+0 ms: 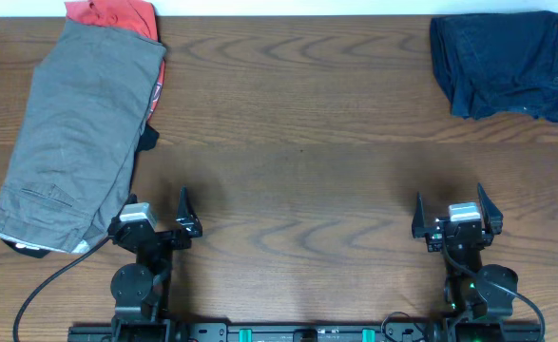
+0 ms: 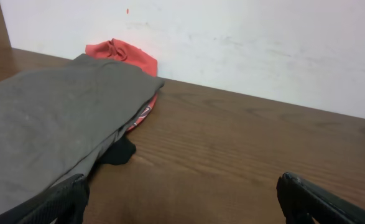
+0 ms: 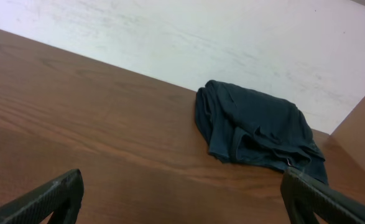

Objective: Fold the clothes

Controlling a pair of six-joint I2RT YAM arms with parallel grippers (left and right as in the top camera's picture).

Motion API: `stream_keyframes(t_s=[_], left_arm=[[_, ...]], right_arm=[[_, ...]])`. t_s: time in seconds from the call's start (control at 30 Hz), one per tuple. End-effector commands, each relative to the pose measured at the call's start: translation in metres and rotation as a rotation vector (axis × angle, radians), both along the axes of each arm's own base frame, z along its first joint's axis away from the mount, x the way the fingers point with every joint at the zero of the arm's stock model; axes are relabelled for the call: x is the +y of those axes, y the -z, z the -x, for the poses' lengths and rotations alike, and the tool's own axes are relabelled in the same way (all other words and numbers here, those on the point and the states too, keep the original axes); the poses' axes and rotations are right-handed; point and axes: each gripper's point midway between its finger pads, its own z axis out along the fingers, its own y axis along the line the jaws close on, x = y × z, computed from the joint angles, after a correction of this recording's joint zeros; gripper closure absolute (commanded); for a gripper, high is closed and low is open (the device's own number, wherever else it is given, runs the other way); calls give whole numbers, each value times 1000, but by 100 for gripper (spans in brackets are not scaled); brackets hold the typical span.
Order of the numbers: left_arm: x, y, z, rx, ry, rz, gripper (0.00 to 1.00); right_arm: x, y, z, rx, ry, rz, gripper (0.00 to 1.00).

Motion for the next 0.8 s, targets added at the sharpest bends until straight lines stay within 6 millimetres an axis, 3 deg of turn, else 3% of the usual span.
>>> stream_keyframes(t_s=[0.0, 0.2, 0.47, 0.77], left_arm=[[3, 17, 1, 53, -16, -26, 2], [3, 11, 0, 29, -16, -25, 2], [3, -15, 2, -13, -17, -22, 2], [3, -30, -6, 65, -16, -27, 2]], right_arm=[[7, -3, 0, -14, -31, 14, 1], [15, -9, 1, -42, -81, 8, 1], [18, -18, 2, -63, -96, -26, 1], [21, -39, 5, -100, -114, -26, 1]])
